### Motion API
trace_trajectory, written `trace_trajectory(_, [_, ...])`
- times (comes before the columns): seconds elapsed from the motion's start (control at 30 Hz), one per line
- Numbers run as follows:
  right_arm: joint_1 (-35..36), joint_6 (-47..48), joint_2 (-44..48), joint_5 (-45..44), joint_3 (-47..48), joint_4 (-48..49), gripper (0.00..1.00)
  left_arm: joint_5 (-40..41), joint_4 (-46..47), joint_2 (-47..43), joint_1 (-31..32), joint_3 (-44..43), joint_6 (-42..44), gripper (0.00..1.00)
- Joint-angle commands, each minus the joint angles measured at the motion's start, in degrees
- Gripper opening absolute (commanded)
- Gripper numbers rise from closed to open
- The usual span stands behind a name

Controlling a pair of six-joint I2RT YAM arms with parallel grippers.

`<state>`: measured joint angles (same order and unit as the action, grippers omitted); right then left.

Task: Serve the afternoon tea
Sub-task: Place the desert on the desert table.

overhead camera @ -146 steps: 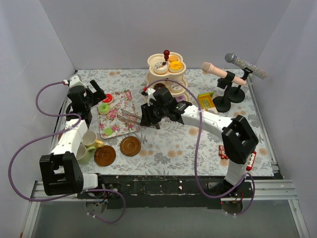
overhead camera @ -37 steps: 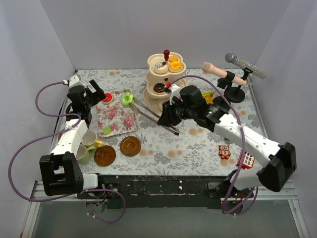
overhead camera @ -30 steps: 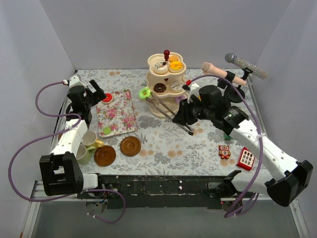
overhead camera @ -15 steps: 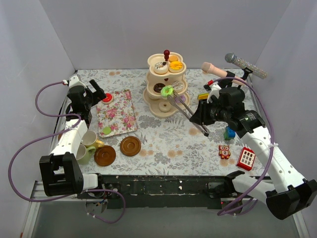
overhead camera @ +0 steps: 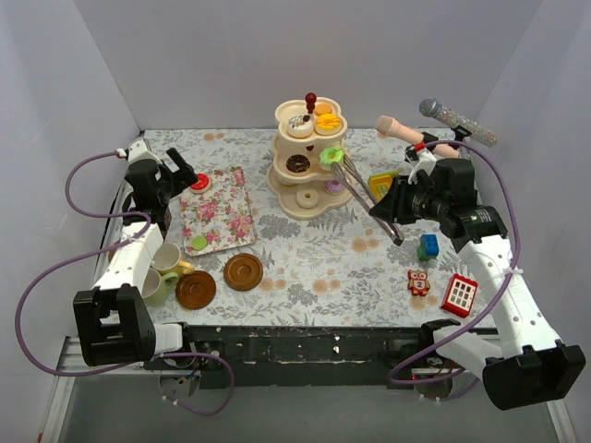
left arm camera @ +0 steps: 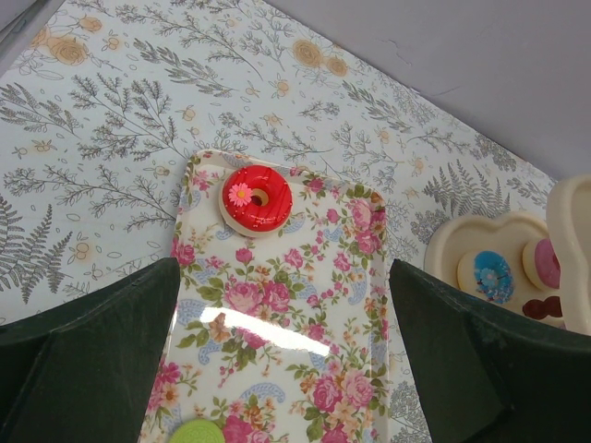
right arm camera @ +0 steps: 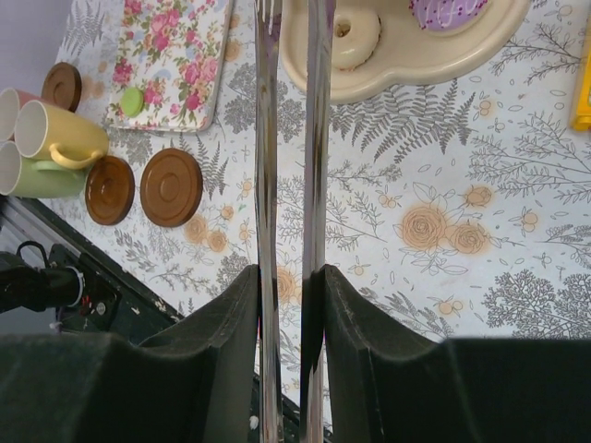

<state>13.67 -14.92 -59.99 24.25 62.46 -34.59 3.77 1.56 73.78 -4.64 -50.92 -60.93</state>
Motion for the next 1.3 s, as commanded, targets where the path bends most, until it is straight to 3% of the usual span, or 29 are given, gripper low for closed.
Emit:
trace_trajectory(0.0, [-3.1, 0.9, 0.8, 5.4, 0.3, 5.8, 0.07, -0.1, 0.3, -2.3, 0.0, 0.7, 0.1, 0.98])
trace_trajectory(0.47, [-8.5, 1.5, -5.9, 9.9, 2.0, 10.2, 0.07, 0.4, 0.1, -2.4, 0.0, 0.7, 0.5, 0.98])
trace_trajectory(1.27, [-10.4, 2.4, -20.5, 13.0, 11.5, 13.3, 0.07, 1.4, -0.1, -2.0, 0.1, 0.5, 1.2, 0.98])
